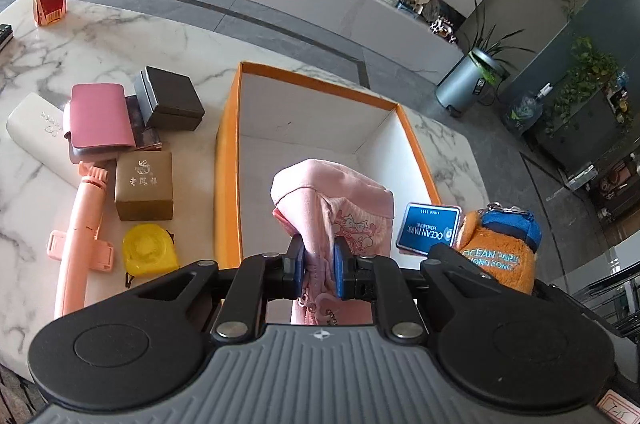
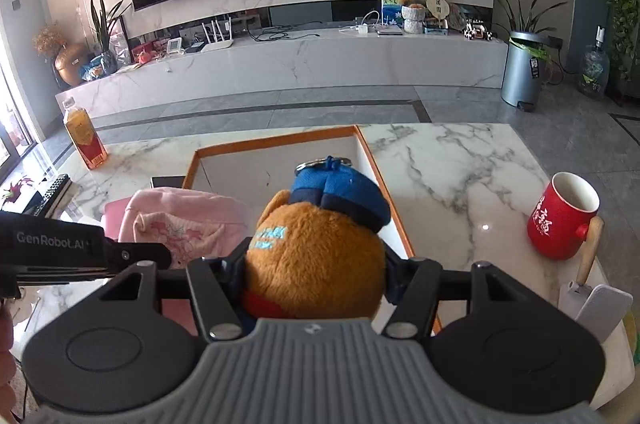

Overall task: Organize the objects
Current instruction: 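Carry the pink pouch into the orange box and open the left gripper while the right gripper holds the bear, then lower the plush bear into the orange box and open the right gripper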

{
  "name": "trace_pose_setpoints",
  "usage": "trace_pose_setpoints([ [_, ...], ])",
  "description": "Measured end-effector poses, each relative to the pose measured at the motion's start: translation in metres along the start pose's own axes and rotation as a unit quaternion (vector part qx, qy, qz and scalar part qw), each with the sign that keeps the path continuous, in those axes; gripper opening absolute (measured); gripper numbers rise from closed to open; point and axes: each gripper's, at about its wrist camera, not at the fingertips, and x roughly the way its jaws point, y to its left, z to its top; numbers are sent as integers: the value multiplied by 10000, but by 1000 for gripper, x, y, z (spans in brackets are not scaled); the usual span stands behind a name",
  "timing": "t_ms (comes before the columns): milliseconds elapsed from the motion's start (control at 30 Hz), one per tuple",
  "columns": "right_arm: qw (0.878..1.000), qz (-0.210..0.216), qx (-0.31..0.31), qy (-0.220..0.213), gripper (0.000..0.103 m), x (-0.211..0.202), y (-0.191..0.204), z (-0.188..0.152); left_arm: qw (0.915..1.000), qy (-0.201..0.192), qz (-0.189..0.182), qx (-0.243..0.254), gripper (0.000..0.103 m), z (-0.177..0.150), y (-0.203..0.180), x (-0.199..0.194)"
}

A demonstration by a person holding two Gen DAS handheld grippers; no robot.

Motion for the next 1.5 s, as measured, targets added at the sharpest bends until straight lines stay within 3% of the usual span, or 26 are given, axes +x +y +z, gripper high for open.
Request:
trace_pose_setpoints([
  [100, 10000, -45, -26, 45, 63, 12, -11, -2, 9997, 126, 205, 21, 17, -4, -5, 14],
  [233, 10000, 43, 21, 17, 63, 21, -26, 2, 9964, 316, 781, -43, 18, -8, -1, 26],
  [500, 9995, -269, -169, -1, 63, 41, -48, 19, 9953, 312, 913, 66, 20, -14, -4, 19],
  [600, 9986, -369, -325, 209, 63, 52, -52, 21, 9936, 286, 1057, 262, 20, -14, -6, 20],
  [700, 9978, -287, -353, 472, 63, 61, -52, 15, 9941, 348, 966, 358, 20, -10, 1, 18],
  [800, 9975, -335, -481, 395, 63, 56, -42, 7, 9949, 412, 880, 265, 21, -7, 8, 17],
  [1033, 9978, -85, -401, 523, 63, 50, -27, -4, 9925, 349, 1074, 464, 24, -8, 7, 17],
  [1133, 9982, 71, -375, 469, 63, 44, -23, -4, 9903, 419, 1046, 810, 40, -9, -1, 18],
  [1200, 9980, 238, -329, 478, 63, 42, -19, -2, 9926, 322, 859, 796, 63, -14, -3, 18],
  [1300, 9970, 253, -521, 504, 63, 41, -5, -1, 9903, 271, 954, 968, 71, -19, -12, 21],
  [1400, 9963, 327, -544, 581, 63, 44, 0, -4, 9879, 248, 1101, 1066, 68, -21, -15, 22],
  [1500, 9961, 365, -471, 648, 63, 48, -1, -5, 9917, 183, 908, 892, 70, -20, -8, 15],
])
